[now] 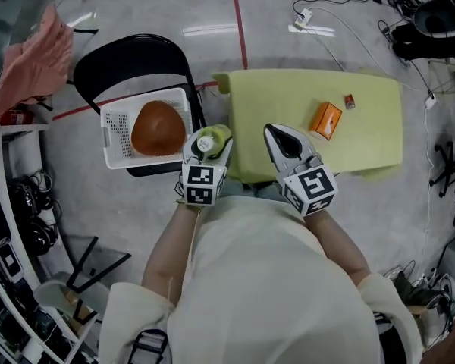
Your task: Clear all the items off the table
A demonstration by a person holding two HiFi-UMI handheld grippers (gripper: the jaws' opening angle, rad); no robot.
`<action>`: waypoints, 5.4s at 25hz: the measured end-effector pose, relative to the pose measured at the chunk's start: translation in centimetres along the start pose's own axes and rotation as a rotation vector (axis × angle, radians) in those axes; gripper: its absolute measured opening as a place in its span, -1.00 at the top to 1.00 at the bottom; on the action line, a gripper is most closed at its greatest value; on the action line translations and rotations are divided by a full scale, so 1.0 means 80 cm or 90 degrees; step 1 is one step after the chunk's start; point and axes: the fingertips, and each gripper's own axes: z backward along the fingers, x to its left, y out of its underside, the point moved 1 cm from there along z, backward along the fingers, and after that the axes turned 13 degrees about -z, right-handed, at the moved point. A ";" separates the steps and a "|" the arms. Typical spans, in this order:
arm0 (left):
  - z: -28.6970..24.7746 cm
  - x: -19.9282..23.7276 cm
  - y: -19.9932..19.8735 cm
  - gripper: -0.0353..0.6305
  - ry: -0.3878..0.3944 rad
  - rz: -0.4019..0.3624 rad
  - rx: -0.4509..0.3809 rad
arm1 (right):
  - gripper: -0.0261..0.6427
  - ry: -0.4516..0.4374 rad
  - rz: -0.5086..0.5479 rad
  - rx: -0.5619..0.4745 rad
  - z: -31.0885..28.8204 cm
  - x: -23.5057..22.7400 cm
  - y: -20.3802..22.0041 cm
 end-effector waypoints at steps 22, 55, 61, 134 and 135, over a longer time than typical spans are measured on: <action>0.064 0.223 0.084 0.02 -0.184 0.156 0.015 | 0.94 -0.096 0.067 0.101 -0.141 0.116 0.027; -0.011 0.473 0.293 0.01 -0.387 0.271 0.099 | 0.94 -0.147 0.071 0.261 -0.257 0.190 0.144; -0.025 0.488 0.322 0.01 -0.411 0.286 0.113 | 0.94 -0.151 0.065 0.287 -0.256 0.188 0.166; 0.057 0.240 0.067 0.87 -0.165 0.219 -0.039 | 0.94 -0.066 0.042 0.108 -0.141 0.122 0.067; 0.055 0.231 0.058 0.87 -0.155 0.215 -0.044 | 0.94 -0.060 0.039 0.102 -0.135 0.116 0.063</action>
